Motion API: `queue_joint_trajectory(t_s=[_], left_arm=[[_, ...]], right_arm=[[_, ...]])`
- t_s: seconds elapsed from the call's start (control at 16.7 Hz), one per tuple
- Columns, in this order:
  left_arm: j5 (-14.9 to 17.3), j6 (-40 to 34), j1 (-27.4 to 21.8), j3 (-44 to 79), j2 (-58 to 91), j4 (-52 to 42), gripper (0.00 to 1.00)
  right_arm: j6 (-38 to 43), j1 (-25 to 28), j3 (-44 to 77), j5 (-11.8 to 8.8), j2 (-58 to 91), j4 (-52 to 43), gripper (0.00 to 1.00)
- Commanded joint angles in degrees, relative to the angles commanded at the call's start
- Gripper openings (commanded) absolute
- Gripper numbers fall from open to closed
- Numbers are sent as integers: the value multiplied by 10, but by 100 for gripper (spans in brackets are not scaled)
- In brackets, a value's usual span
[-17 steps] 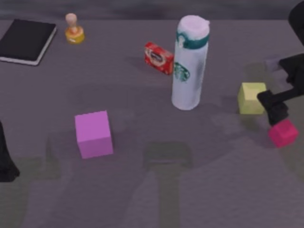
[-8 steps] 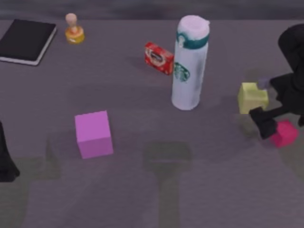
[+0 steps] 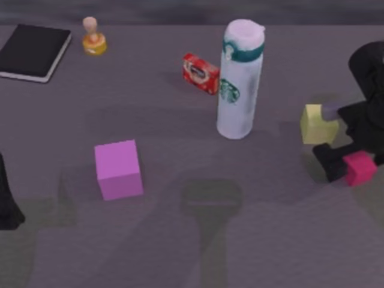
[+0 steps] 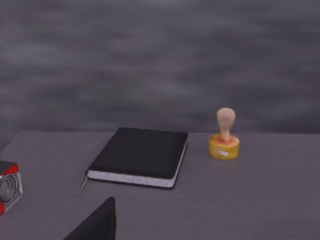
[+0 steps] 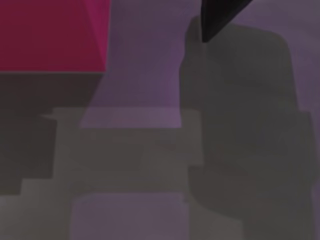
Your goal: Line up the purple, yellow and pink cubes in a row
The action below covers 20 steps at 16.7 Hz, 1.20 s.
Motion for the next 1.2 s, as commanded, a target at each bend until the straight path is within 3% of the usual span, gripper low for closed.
queue_joint_trajectory(t_s=[0.78, 1.2], left_arm=[[0, 0, 0, 0, 0, 0, 100], [0, 0, 0, 0, 0, 0, 100]], right_arm=[[0, 0, 0, 0, 0, 0, 2], [0, 0, 0, 0, 0, 0, 0]])
